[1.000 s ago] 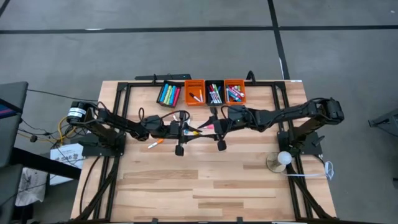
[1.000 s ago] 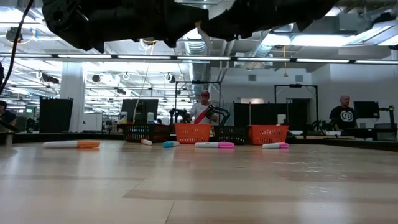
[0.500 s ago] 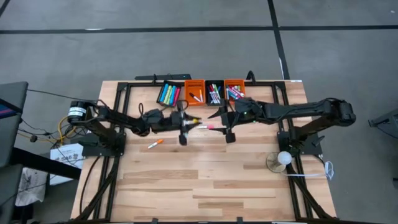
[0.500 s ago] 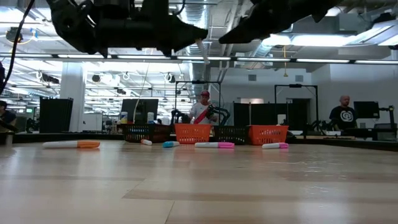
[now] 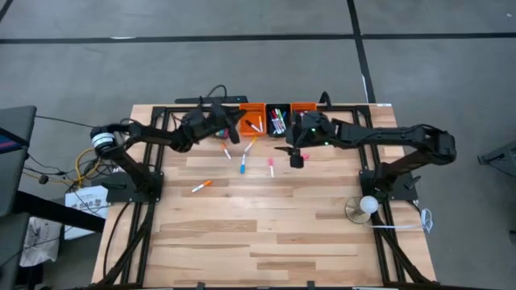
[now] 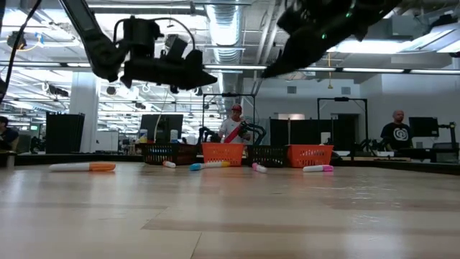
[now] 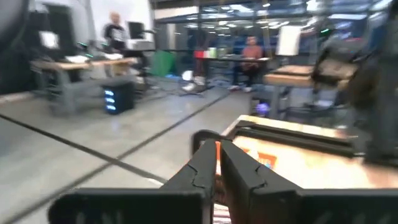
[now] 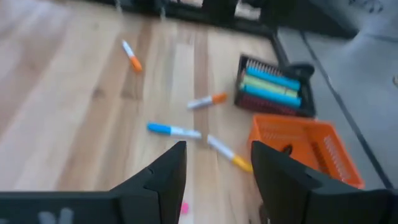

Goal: Pick & Place Markers
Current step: Put the small yellow highlighter pen into the left orange basket

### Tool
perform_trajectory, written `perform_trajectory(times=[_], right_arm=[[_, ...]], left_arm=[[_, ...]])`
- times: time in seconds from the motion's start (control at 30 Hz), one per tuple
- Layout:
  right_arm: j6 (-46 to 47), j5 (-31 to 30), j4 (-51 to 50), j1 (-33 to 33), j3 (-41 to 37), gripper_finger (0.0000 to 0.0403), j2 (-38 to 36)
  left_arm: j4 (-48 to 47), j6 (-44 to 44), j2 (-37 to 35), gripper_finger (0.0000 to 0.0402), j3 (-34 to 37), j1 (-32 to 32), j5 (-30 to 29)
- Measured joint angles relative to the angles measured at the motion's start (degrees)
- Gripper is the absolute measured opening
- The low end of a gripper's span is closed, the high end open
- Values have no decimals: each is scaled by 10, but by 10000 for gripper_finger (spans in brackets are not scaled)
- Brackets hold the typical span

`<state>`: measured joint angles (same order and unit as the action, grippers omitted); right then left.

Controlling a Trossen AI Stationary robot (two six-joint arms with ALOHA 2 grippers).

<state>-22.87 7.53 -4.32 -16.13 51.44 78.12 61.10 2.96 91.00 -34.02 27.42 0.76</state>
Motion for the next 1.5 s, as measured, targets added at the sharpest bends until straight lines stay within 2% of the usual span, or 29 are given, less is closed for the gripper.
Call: perform_trajectory(times=[0.17,0.3,0.5,0.6,0.77,0.9,1.0,1.2,1.33,1.5], right_arm=[[-21,1,6,-17,0,160,58],[-53,1,34,-21,0,160,111],[-76,-1,127,-6,5,158,210],[-78,-29,127,5,37,157,259],[-107,-99,72,17,100,157,305],[-139,-103,21,18,140,157,310],[-195,-99,-43,16,161,156,307],[-271,-47,-133,1,209,151,303],[-277,0,-127,-16,220,134,303],[-267,101,-117,-43,227,114,303]], left_arm=[[2,-55,18,7,-16,37,133],[-10,-61,28,11,-35,38,185],[-37,-61,23,23,-44,35,201],[-77,-63,-1,29,-45,33,208],[-222,-54,-79,33,-45,32,210],[-314,-48,-135,33,-44,19,208],[-319,-46,-163,33,-29,3,204],[-324,-36,-219,33,-1,6,198],[-323,-32,-247,33,14,11,198],[-324,-32,-269,33,29,13,198]])
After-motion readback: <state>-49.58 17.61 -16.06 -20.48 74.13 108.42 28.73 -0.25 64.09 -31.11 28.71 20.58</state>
